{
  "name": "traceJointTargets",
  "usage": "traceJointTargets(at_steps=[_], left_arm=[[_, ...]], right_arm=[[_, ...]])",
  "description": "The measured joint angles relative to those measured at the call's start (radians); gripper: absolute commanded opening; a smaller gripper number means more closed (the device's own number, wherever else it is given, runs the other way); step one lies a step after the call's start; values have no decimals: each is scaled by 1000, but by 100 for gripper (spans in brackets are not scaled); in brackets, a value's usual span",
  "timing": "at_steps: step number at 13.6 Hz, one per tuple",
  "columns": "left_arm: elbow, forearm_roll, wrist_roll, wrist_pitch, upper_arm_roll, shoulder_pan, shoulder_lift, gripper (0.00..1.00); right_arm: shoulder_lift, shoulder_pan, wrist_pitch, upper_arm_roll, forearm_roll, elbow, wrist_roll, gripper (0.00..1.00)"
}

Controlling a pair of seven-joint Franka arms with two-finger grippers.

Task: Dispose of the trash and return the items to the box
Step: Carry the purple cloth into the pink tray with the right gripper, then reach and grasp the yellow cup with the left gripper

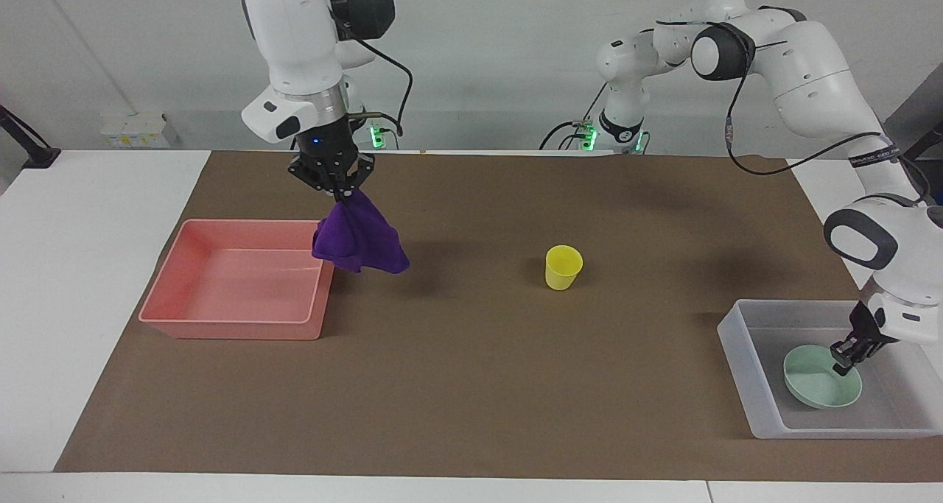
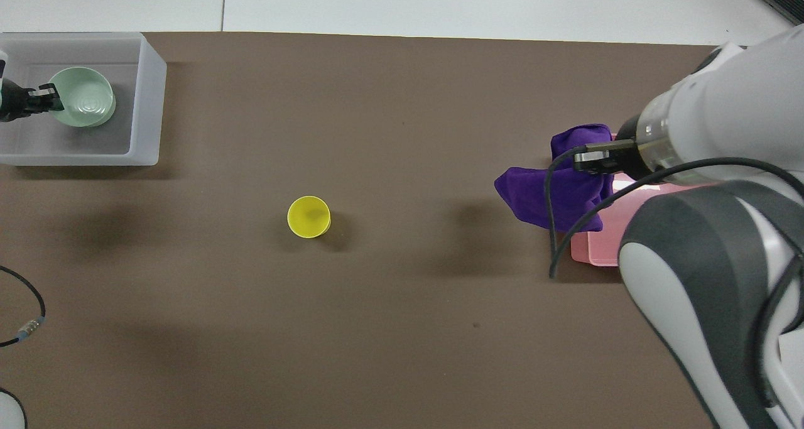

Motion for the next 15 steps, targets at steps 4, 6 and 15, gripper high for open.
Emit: traceJointTargets(at_steps=[4,6,15], left_arm=[[8,39,17,-18,-4,-1,-12,100],[16,52,54,-57,-11,-10,-52,100],[-279,55,79,-153,-27,-328,-392,100]], right_arm=[[-8,-142,-16,-2,0,-19,-225,0],[-18,-216,-2,-3,0,-63,-335,0],[-101,-363,436,-5,1,-490,-492,0]])
